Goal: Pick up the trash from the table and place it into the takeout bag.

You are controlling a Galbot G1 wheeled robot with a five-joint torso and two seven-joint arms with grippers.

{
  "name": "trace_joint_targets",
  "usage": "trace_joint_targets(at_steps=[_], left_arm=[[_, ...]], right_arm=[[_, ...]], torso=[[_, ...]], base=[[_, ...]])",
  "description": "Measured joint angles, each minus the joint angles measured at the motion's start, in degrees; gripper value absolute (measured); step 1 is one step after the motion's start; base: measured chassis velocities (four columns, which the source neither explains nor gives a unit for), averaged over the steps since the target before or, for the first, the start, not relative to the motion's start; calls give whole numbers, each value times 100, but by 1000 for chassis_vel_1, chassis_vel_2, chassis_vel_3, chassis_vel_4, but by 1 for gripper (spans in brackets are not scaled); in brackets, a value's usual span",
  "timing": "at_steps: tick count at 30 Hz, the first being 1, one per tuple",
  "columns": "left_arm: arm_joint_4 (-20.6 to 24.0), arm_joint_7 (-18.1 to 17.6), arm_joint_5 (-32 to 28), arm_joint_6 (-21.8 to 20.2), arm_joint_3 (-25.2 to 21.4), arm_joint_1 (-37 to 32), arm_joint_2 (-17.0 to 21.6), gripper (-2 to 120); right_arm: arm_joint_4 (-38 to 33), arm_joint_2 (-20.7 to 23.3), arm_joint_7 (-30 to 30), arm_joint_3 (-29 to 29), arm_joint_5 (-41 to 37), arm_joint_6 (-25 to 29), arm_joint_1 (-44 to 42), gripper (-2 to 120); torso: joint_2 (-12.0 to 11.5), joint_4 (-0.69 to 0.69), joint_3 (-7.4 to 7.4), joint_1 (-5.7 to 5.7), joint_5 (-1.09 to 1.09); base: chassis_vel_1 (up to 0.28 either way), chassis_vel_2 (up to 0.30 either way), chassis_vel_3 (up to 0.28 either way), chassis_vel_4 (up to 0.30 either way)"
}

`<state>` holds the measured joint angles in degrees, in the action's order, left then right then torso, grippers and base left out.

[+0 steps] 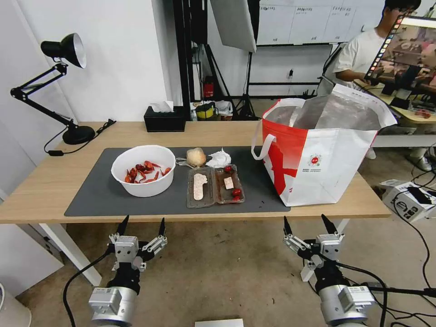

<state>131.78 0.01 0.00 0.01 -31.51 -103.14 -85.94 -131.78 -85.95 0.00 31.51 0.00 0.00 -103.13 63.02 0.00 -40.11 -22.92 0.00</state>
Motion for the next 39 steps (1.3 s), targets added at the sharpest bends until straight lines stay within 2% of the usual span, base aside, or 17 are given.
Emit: trace_joint_targets(at_steps=[23, 28, 29, 30, 31, 33, 34, 35, 36, 37, 38, 39], left_arm=[[0, 0, 0, -1, 0, 0, 0, 100], [-4, -49, -106, -9, -11, 76, 13, 100], [-12, -90, -162, -21, -23, 122, 23, 100], [-54, -301, -460, -89, -87, 373, 75, 100], [-54, -301, -460, -89, -87, 373, 75, 100], [-118, -585, -853, -187, -169, 692, 144, 100], [-172, -825, -1203, -268, -237, 975, 204, 100], [-172, -825, -1203, -268, -237, 975, 204, 100], [-226, -991, -1446, -271, -293, 1166, 245, 100], [-256, -1027, -1534, -228, -312, 1223, 261, 100], [-305, -1055, -1671, -134, -327, 1291, 282, 100], [-305, -1055, -1671, -134, -327, 1291, 282, 100]], right_arm=[[0, 0, 0, 0, 0, 0, 0, 100], [-5, 118, -1, 2, -87, -76, 69, 100], [-5, 170, -2, 3, -133, -127, 102, 100], [-26, 409, -5, 24, -338, -336, 277, 100], [-26, 409, -5, 24, -338, -336, 277, 100], [-54, 746, -18, 51, -627, -641, 507, 100], [-81, 1067, -32, 80, -904, -927, 731, 100], [-81, 1067, -32, 80, -904, -927, 731, 100], [-102, 1301, -43, 99, -1104, -1141, 896, 100], [-111, 1419, -48, 109, -1206, -1248, 974, 100], [-139, 1737, -63, 134, -1481, -1535, 1193, 100], [-139, 1737, -63, 134, -1481, -1535, 1193, 100]], torso=[[0, 0, 0, 0, 0], [0, 0, 0, 0, -2], [0, 0, 0, 0, -2], [0, -1, 0, 1, 0], [0, -1, 0, 1, 0], [0, 0, 0, 0, 0], [0, 0, -1, -1, 0], [0, 0, -1, -1, 0], [0, -1, -1, -1, -1], [0, -1, -1, -1, -1], [0, -1, -1, -1, 0], [0, -1, -1, -1, 0]], base=[[0, 0, 0, 0], [0, 0, 0, 0], [0, 0, 0, 0], [0, 0, 0, 0], [0, 0, 0, 0], [0, 0, 0, 0], [0, 0, 0, 0], [0, 0, 0, 0], [0, 0, 0, 0], [0, 0, 0, 0], [0, 0, 0, 0], [0, 0, 0, 0]])
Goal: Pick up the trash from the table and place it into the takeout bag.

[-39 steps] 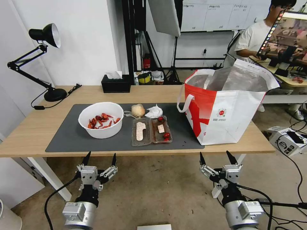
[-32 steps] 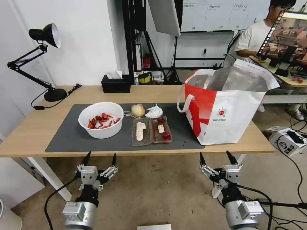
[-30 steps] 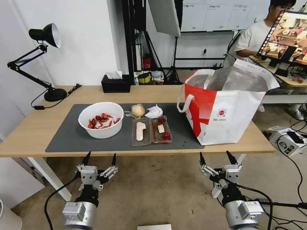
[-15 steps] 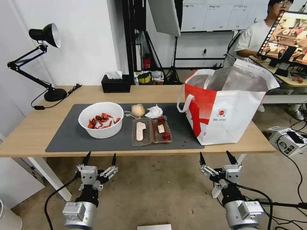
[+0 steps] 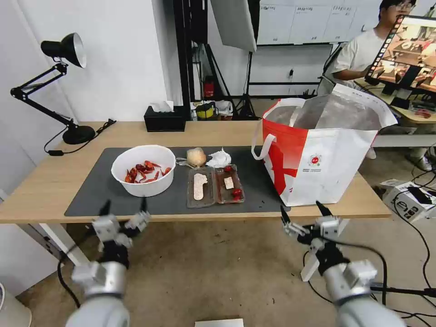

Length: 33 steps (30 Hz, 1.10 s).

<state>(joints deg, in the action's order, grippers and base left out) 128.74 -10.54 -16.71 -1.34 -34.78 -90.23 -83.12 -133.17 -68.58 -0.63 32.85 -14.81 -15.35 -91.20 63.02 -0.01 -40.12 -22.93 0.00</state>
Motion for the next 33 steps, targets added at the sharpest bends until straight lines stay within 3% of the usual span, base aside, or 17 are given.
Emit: trace_joint_targets(at_steps=[4, 18, 20, 22, 24, 26, 28, 30, 32, 33], left_arm=[[-16, -1, -38, 58, -6, 12, 6, 100], [9, -7, -233, -48, 15, -20, 24, 100], [86, -233, -764, -290, 71, 11, 57, 100], [114, -303, -921, -369, 87, 22, 68, 100], [224, -704, -1672, -676, 177, 132, 135, 100], [238, -768, -1798, -716, 196, 155, 146, 100], [375, -1310, -2918, -986, 342, 347, 223, 100], [405, -1405, -3131, -1033, 370, 383, 232, 100], [542, -1943, -4321, -1230, 549, 574, 248, 100], [542, -1943, -4321, -1230, 549, 574, 248, 100]], right_arm=[[-50, 552, -73, 39, -540, -407, 387, 100], [-53, 517, -90, 18, -564, -395, 378, 100], [-53, 500, -102, -7, -564, -373, 382, 100], [-50, 497, -104, -20, -564, -368, 383, 100], [-26, 493, -105, -73, -564, -359, 386, 100], [-23, 493, -105, -79, -565, -359, 389, 100], [1, 503, -106, -114, -562, -355, 412, 100], [6, 509, -106, -118, -562, -354, 416, 100], [17, 541, -107, -125, -561, -349, 426, 100], [17, 541, -107, -125, -561, -349, 426, 100]], torso=[[0, 2, 0, 0, 0], [0, 1, 1, 1, 0], [0, 1, 1, 0, 0], [0, 1, 1, 0, 0], [0, 1, 1, 1, 0], [0, 1, 1, 1, 0], [0, 1, 1, 1, 0], [0, 1, 1, 1, 0], [0, 0, 1, 1, 0], [0, 0, 1, 1, 0]], base=[[0, 0, 0, 0], [0, 0, 0, 0], [0, 0, 0, 0], [0, 0, 0, 0], [0, 0, 0, 0], [0, 0, 0, 0], [0, 0, 0, 0], [0, 0, 0, 0], [0, 0, 0, 0], [0, 0, 0, 0]])
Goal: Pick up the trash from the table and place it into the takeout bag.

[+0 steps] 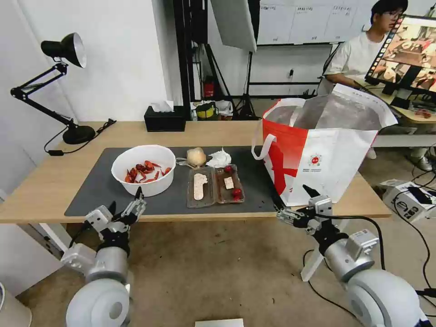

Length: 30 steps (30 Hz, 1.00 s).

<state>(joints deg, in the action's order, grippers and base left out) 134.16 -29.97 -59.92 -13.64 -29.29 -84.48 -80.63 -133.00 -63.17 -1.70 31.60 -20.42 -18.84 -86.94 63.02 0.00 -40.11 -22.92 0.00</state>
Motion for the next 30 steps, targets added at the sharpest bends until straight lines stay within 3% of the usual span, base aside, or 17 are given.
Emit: trace_joint_targets(at_steps=[3, 6, 15, 30], left_arm=[[76, -437, -970, -228, 224, 171, -4, 100], [32, -642, -1134, -284, 420, 225, 4, 100], [-269, -686, -1219, -296, 1012, 411, -22, 100], [-820, -894, -1397, -295, 1307, 1037, 55, 100]], right_arm=[[8, 14, 0, 7, 0, 8, -9, 100], [15, 16, 0, 9, 0, 10, -20, 100], [61, 43, 2, 15, 6, 20, -34, 100], [103, 40, 12, 42, 25, 30, -54, 100]], torso=[[0, 0, 0, 0, 0], [0, 0, 0, 0, -1], [0, 0, 0, 0, 0], [0, 0, 0, 0, 0]], base=[[0, 0, 0, 0], [0, 0, 0, 0], [0, 0, 0, 0], [0, 0, 0, 0]])
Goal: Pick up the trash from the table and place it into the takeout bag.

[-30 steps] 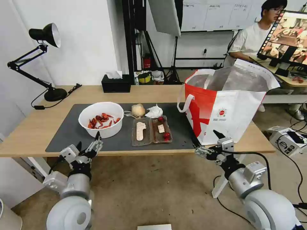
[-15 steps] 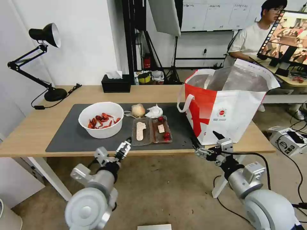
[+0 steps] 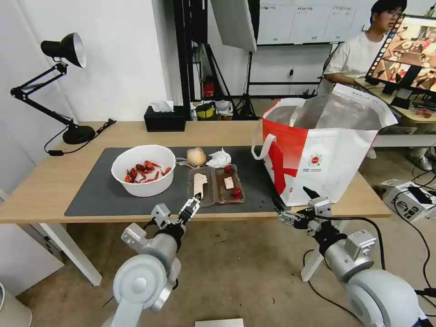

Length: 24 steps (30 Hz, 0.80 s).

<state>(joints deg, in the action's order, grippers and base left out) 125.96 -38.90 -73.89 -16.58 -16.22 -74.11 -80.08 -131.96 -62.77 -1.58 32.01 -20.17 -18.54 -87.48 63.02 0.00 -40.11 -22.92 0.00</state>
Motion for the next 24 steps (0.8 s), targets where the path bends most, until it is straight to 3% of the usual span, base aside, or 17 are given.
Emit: trace_joint_targets(at_steps=[9, 24], left_arm=[[-338, -10, 38, 2, 102, 180, -126, 100], [-433, 0, 62, 28, 136, 286, -158, 100]], right_arm=[[18, -46, 3, 23, 17, 16, -31, 100], [72, -94, 5, 16, 31, 35, -31, 100]], torso=[[1, 0, 0, 0, 0], [1, 2, 0, 1, 0]], base=[[0, 0, 0, 0], [0, 0, 0, 0]])
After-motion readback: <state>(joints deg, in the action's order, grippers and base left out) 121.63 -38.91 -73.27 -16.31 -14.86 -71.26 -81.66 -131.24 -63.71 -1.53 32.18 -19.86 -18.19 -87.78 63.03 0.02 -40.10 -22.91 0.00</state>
